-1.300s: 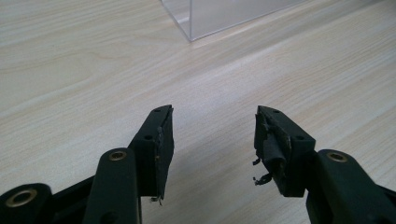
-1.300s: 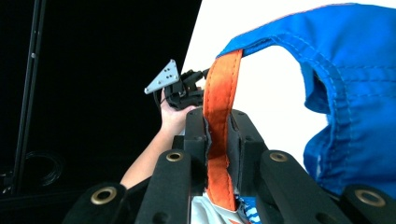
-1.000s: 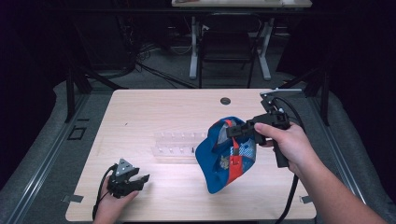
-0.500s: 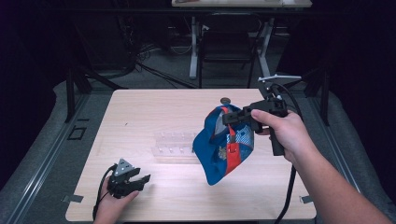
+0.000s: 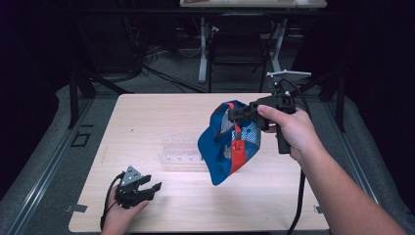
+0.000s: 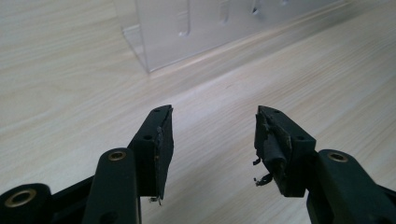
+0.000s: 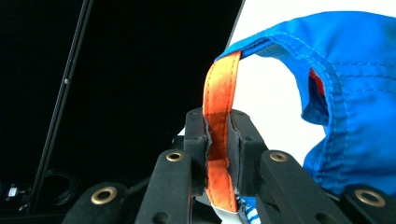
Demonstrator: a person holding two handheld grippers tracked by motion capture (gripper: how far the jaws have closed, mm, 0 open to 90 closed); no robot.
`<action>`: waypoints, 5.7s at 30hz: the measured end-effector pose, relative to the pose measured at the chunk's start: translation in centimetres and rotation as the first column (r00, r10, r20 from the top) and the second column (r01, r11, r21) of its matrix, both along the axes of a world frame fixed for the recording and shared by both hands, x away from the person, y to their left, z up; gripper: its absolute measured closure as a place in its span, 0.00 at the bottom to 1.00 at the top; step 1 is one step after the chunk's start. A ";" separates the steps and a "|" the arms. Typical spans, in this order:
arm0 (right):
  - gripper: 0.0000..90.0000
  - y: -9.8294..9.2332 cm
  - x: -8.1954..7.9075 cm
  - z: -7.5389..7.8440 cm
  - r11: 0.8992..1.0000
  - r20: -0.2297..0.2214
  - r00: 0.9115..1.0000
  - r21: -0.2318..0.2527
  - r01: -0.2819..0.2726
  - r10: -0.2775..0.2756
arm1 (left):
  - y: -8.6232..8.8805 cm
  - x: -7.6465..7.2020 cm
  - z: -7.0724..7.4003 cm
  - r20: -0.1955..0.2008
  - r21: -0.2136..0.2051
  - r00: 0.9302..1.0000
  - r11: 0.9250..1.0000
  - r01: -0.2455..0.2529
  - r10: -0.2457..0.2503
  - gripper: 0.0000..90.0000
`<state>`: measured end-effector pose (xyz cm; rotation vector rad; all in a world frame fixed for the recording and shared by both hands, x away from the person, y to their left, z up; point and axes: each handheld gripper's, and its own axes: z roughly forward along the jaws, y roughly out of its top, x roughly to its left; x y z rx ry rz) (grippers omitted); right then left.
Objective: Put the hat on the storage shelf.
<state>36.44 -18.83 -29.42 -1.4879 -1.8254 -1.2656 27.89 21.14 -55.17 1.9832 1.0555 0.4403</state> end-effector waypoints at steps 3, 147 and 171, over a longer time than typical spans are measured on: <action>0.88 0.2 0.3 -0.1 1.000 0.003 1.000 0.000 0.003 -0.003 | -0.9 -0.4 1.0 0.043 -0.011 0.999 1.000 0.018 -0.018 0.52; 0.76 1.3 4.1 -5.0 0.997 -0.002 0.997 -0.013 0.073 -0.073 | -8.7 3.9 3.3 0.110 0.020 0.977 0.983 0.184 -0.185 0.98; 0.76 1.1 4.0 -5.2 0.997 -0.001 0.997 -0.018 0.073 -0.073 | -7.5 3.0 3.5 0.146 0.041 0.979 0.990 0.138 -0.142 0.84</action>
